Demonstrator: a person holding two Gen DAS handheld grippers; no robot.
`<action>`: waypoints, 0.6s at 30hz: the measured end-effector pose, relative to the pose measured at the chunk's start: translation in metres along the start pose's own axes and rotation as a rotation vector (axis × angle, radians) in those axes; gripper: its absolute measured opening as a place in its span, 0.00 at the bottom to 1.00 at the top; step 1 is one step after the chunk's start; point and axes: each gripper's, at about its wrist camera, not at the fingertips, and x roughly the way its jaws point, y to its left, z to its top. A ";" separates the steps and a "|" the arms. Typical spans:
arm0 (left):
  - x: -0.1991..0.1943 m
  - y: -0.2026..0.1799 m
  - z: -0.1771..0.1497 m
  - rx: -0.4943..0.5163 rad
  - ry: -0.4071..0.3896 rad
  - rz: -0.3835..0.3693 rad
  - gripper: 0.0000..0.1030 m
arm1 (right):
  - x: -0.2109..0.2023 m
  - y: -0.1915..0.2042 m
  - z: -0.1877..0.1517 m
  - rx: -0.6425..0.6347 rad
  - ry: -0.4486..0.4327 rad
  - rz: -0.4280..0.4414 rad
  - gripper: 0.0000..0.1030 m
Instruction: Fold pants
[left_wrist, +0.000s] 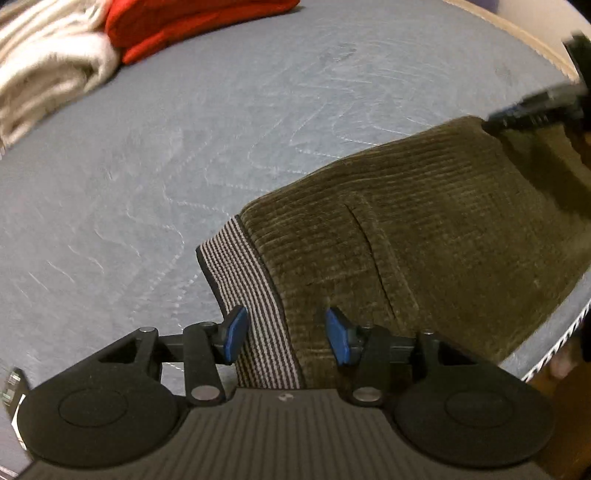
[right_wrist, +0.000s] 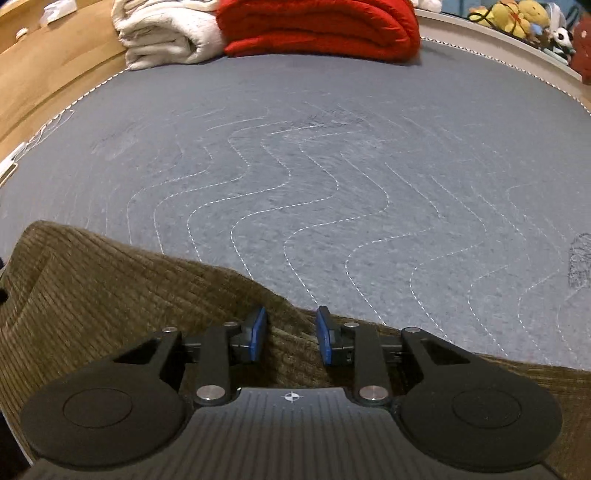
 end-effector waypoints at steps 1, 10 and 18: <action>-0.006 -0.003 -0.002 0.016 -0.006 0.012 0.52 | -0.002 0.000 0.001 0.002 -0.005 -0.004 0.29; -0.042 -0.055 0.025 0.026 -0.212 -0.052 0.69 | -0.052 0.000 -0.010 0.048 -0.108 -0.117 0.46; -0.050 -0.132 0.087 -0.093 -0.387 -0.100 0.82 | -0.111 -0.027 -0.035 0.176 -0.178 -0.210 0.53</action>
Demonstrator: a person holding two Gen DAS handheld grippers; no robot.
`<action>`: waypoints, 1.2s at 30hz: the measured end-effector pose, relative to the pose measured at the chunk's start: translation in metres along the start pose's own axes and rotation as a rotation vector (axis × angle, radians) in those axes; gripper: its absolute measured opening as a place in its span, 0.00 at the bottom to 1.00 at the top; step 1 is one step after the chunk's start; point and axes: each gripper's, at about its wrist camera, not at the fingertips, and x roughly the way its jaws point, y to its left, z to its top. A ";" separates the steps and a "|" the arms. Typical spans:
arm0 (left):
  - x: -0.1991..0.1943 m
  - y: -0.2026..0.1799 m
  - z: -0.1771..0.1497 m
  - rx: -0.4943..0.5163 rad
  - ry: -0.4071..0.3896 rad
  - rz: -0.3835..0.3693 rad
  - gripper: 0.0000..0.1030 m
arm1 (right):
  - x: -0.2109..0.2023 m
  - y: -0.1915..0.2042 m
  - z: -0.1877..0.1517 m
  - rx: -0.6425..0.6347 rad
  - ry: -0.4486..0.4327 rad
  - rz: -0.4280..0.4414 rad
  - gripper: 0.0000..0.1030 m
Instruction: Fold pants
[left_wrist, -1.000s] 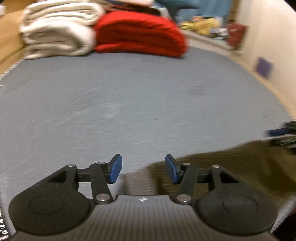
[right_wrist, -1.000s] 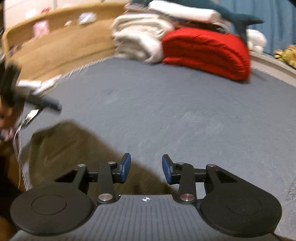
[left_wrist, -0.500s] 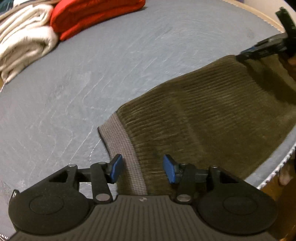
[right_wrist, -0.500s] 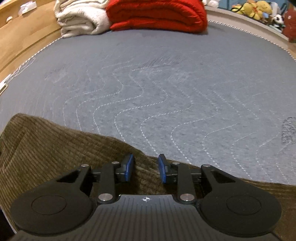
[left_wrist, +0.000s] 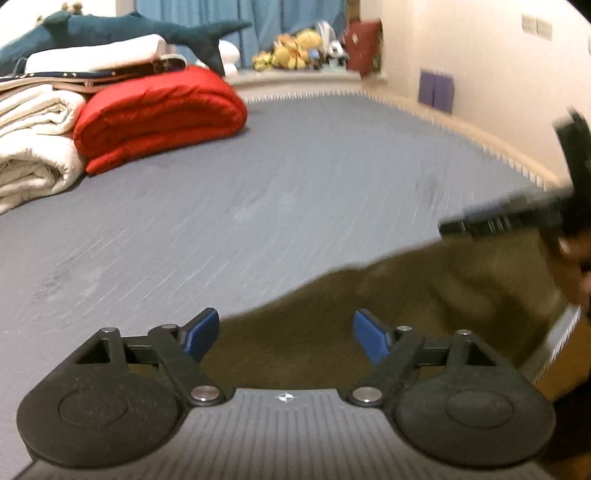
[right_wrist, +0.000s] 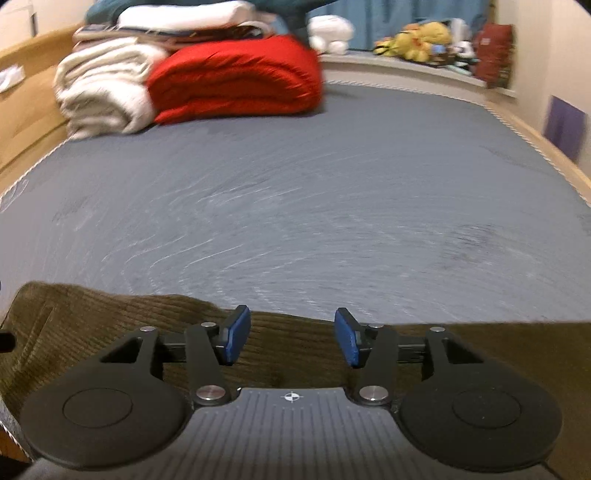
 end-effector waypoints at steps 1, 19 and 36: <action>0.004 -0.011 0.006 -0.014 -0.008 0.007 0.82 | -0.008 -0.010 -0.003 0.027 -0.012 -0.014 0.54; 0.090 -0.186 0.008 0.211 0.008 -0.233 0.61 | -0.132 -0.299 -0.157 0.855 -0.171 -0.501 0.55; 0.097 -0.204 -0.005 0.154 0.086 -0.138 0.78 | -0.092 -0.389 -0.210 1.102 -0.100 -0.587 0.54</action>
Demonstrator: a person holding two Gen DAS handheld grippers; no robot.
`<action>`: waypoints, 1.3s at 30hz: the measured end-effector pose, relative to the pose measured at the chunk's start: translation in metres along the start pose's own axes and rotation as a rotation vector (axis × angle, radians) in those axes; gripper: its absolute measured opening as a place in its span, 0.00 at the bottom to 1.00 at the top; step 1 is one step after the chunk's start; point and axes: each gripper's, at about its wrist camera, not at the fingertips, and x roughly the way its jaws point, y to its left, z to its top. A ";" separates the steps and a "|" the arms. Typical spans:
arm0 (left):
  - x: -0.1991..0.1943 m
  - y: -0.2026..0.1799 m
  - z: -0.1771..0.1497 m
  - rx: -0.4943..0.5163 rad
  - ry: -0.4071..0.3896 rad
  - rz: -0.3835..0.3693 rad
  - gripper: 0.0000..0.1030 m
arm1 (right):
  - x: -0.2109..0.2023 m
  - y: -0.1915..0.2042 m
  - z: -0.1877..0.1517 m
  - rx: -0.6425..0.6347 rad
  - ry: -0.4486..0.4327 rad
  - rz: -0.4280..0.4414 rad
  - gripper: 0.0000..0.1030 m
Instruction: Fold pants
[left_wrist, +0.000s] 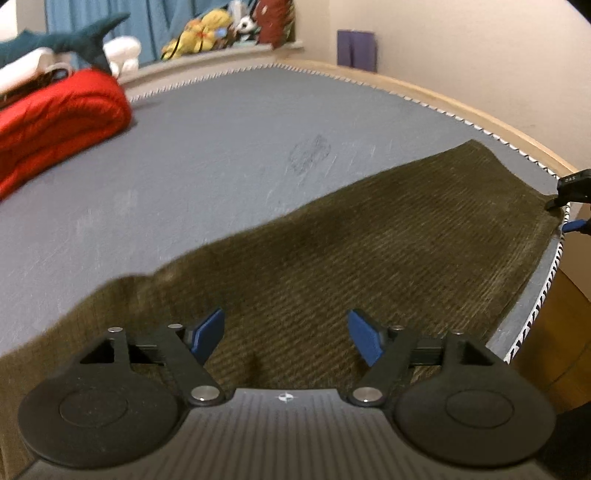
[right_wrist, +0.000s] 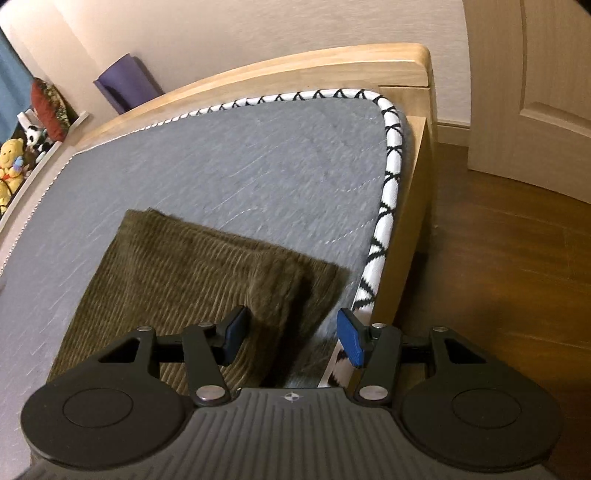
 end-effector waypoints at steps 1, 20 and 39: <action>0.002 0.000 -0.001 -0.004 0.014 -0.001 0.78 | 0.002 0.000 0.001 0.001 -0.003 -0.001 0.54; 0.004 0.008 -0.002 -0.044 0.070 -0.008 0.79 | -0.047 0.052 -0.008 -0.169 -0.188 0.000 0.14; 0.045 0.020 -0.016 -0.176 0.379 -0.015 0.92 | -0.046 0.045 -0.012 -0.154 -0.172 -0.072 0.13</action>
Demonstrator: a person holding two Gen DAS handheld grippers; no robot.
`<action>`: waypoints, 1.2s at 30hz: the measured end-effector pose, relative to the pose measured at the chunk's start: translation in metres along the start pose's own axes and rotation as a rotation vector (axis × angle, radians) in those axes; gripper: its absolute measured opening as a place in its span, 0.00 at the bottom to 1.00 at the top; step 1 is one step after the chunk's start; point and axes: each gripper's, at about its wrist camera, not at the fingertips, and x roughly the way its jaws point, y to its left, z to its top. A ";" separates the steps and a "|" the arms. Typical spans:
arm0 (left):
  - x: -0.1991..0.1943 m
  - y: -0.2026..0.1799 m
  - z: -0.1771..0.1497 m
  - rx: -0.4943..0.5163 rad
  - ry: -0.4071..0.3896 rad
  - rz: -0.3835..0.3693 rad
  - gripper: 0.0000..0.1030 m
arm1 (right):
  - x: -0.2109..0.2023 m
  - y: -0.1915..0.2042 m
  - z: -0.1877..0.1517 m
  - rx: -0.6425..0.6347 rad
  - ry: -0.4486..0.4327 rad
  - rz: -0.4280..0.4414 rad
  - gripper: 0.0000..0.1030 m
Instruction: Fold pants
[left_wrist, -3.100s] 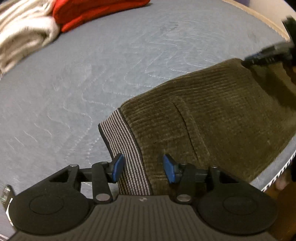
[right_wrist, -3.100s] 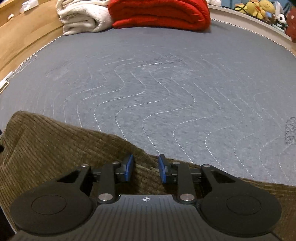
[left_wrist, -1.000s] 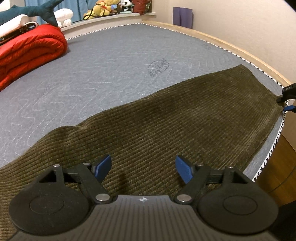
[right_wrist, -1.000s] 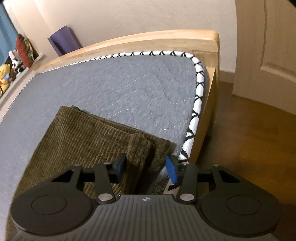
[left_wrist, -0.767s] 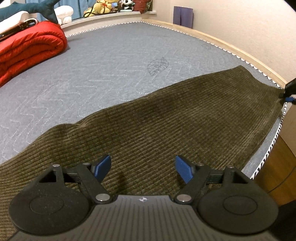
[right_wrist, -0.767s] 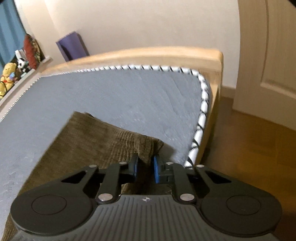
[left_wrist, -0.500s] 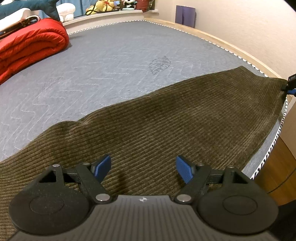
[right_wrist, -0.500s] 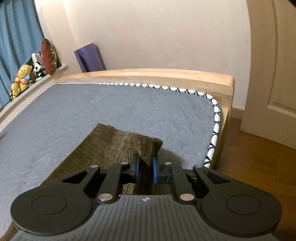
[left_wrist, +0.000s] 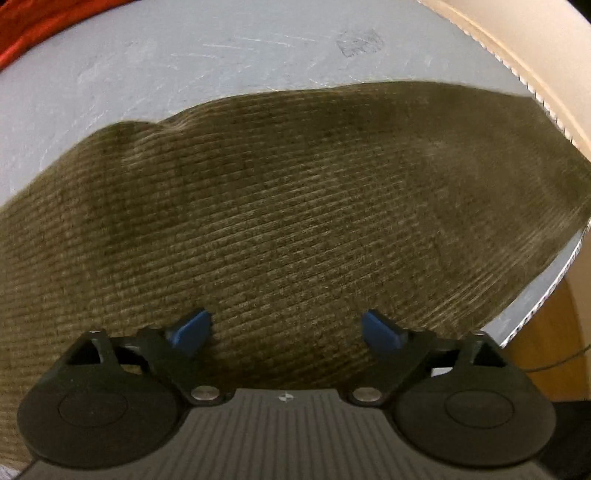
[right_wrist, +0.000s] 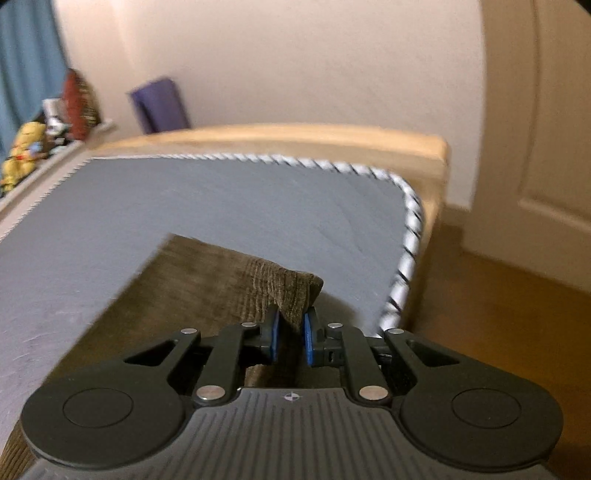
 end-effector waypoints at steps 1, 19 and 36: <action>0.000 -0.002 0.000 0.002 0.000 0.006 0.92 | 0.006 -0.006 -0.001 0.020 0.025 -0.012 0.13; 0.003 -0.007 0.002 0.000 0.005 0.023 0.93 | 0.058 -0.043 -0.006 0.090 0.161 0.030 0.66; 0.006 -0.003 0.008 0.005 0.002 0.014 0.94 | 0.000 -0.026 0.006 0.069 0.039 0.186 0.15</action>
